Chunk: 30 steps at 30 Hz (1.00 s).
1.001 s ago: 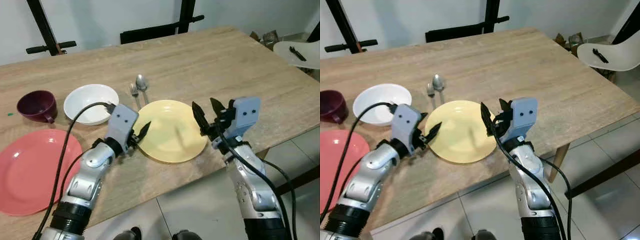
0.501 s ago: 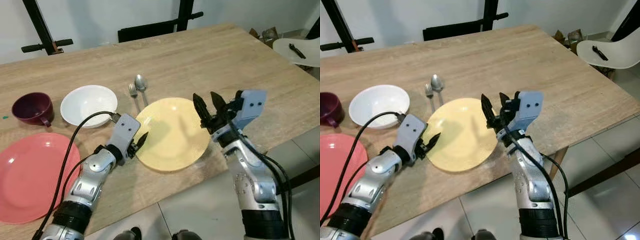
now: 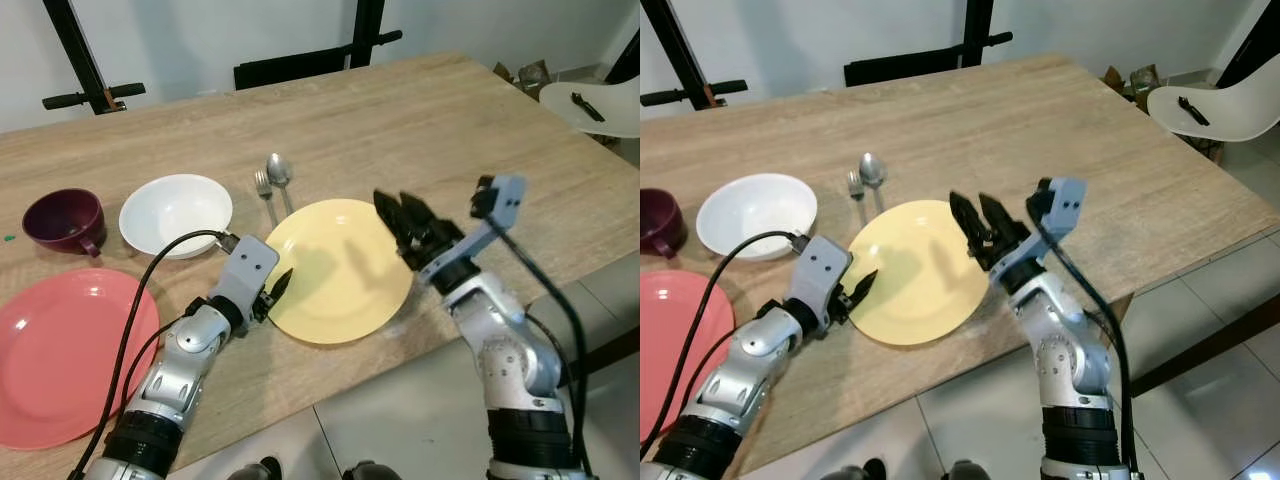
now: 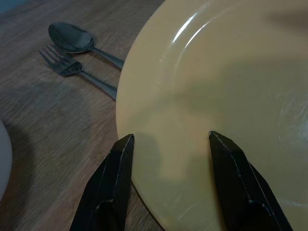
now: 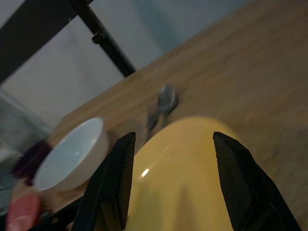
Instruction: Setting the table
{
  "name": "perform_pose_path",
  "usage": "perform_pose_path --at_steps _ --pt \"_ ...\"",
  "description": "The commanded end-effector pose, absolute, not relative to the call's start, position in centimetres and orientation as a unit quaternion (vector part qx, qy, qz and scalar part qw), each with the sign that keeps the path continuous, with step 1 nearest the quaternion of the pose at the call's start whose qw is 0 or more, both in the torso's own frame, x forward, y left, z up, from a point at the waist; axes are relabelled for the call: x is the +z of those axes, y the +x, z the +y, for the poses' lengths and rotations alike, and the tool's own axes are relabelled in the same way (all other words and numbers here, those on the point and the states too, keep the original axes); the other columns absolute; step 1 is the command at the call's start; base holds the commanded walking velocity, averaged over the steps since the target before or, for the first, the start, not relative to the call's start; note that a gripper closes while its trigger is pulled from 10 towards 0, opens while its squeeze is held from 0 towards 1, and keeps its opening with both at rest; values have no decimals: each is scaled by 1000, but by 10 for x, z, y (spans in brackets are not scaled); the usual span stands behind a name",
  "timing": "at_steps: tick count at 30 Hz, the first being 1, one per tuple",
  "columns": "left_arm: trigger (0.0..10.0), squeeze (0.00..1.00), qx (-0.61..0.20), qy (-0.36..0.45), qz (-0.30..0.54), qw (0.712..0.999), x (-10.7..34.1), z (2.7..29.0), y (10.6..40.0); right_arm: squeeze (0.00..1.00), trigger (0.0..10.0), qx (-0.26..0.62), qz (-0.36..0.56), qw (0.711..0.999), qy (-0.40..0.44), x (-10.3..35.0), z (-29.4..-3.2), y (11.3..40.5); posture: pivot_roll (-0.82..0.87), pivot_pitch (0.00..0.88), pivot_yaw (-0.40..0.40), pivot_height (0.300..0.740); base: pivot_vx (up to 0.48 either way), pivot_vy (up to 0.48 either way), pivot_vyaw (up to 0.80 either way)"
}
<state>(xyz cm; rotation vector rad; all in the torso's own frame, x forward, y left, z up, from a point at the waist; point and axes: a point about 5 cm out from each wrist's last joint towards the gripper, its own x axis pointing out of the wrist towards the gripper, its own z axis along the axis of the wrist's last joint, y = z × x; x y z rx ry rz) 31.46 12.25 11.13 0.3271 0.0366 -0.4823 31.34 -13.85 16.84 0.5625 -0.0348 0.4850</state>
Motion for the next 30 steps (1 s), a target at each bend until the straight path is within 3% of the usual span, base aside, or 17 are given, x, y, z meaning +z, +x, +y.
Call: perform_pose_path --at_steps 1,5,8,14,16,21,22,23,30 --pt "10000 0 -240 167 81 953 85 127 307 0 10000 254 -7 918 304 165 -137 311 -152 62 30 740 0 0 0" --pt "10000 0 -241 169 80 952 86 128 309 0 10000 295 3 891 346 164 -130 308 -152 62 35 740 0 0 0" --pt "10000 0 -240 169 78 953 87 128 310 0 10000 299 -2 892 340 164 -130 308 -146 57 40 740 0 0 0" --pt "10000 0 -240 171 76 953 88 130 309 0 10000 287 -31 914 286 174 -150 308 -147 56 46 740 0 0 0" --pt "10000 0 -238 173 75 953 89 133 310 0 10000 249 -40 939 235 179 -178 306 -146 56 53 740 0 0 0" --pt "10000 0 -237 175 74 953 90 135 311 0 10000 229 -38 950 208 180 -201 298 -150 57 55 740 0 0 0" --pt "10000 0 -237 175 74 953 90 135 312 306 10000 227 -31 951 209 177 -205 295 -153 57 56 740 0 0 0" --pt "10000 0 -237 175 74 953 90 135 313 1000 10000 231 -23 948 218 173 -206 292 -158 59 56 740 0 0 0" --pt "10000 0 -237 174 73 953 91 133 314 1000 10000 271 3 930 247 161 -189 285 -158 63 52 740 0 0 0"
